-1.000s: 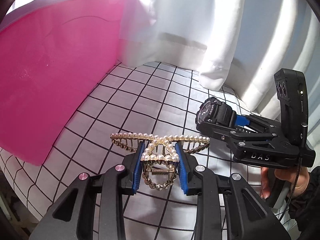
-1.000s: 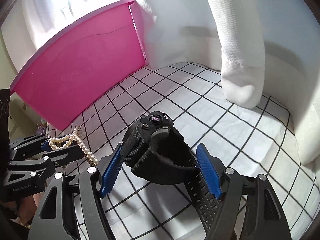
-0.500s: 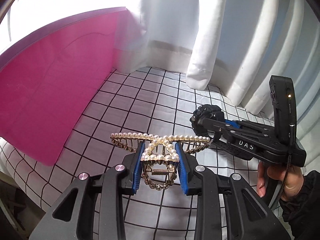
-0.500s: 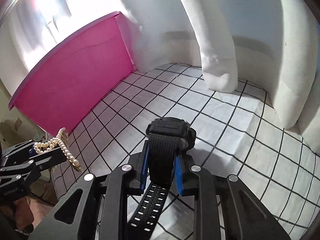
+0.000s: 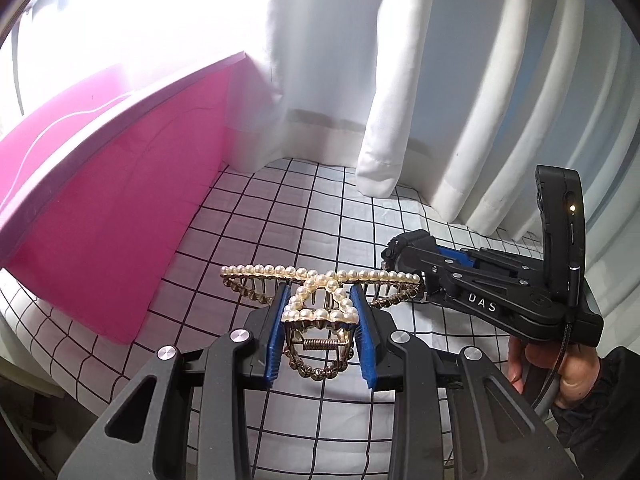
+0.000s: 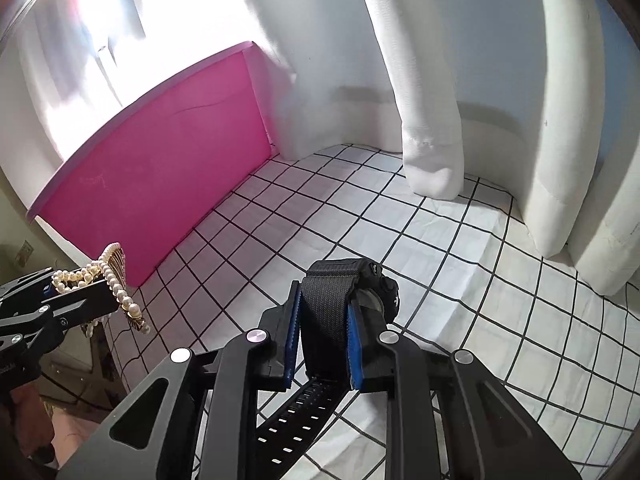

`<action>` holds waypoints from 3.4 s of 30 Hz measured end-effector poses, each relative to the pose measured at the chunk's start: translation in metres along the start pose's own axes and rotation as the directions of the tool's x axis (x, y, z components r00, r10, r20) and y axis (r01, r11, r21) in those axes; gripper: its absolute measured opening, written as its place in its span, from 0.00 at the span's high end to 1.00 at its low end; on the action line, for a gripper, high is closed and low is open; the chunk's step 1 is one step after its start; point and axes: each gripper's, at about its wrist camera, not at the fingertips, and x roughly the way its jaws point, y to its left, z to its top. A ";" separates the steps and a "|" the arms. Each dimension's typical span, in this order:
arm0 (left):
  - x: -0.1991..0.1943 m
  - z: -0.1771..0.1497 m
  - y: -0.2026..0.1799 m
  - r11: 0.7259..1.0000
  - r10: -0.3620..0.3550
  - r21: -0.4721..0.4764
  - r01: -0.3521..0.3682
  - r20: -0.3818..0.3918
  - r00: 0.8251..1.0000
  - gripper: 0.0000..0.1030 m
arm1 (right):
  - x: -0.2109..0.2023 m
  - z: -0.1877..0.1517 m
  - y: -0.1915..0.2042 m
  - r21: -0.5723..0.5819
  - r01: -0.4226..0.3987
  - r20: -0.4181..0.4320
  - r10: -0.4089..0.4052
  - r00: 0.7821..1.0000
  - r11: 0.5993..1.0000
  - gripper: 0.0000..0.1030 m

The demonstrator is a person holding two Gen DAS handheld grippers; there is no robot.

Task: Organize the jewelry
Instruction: 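Carry the hair claw with the left gripper while the right gripper carries the watch over the tub, then lower the hair claw into the tub and open the left gripper while the right gripper releases the watch, then raise both open grippers away from the items in the tub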

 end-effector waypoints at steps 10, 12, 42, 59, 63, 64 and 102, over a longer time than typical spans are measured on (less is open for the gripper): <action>-0.056 0.025 0.007 0.999 -0.033 0.011 0.033 0.074 0.997 0.71 | -0.055 0.030 0.039 -0.051 0.004 0.086 0.000 0.996 0.999 0.81; -0.071 0.032 0.011 0.999 -0.031 0.017 0.030 0.100 0.995 0.71 | -0.066 0.040 0.051 -0.069 -0.007 0.112 0.014 0.994 0.998 0.81; -0.126 0.106 0.231 0.973 0.225 -0.091 -0.213 0.160 0.961 0.71 | 0.018 0.183 0.259 -0.280 -0.193 0.090 0.226 0.970 0.940 0.81; -0.059 0.118 0.258 0.973 0.210 -0.094 -0.209 0.002 0.978 0.69 | 0.097 0.193 0.250 -0.200 -0.108 -0.081 0.093 0.992 0.974 0.80; -0.060 0.122 0.257 0.972 0.220 -0.084 -0.218 0.022 0.975 0.64 | 0.098 0.195 0.249 -0.193 -0.078 -0.070 0.066 0.995 0.978 0.51; -0.061 0.123 0.258 0.971 0.224 -0.086 -0.222 0.023 0.974 0.49 | 0.094 0.195 0.250 -0.200 -0.061 -0.043 0.054 0.998 0.978 0.36; -0.098 0.107 0.235 0.906 0.396 -0.161 -0.391 0.000 0.918 0.07 | 0.040 0.162 0.253 -0.183 0.033 0.016 -0.031 0.999 0.983 0.33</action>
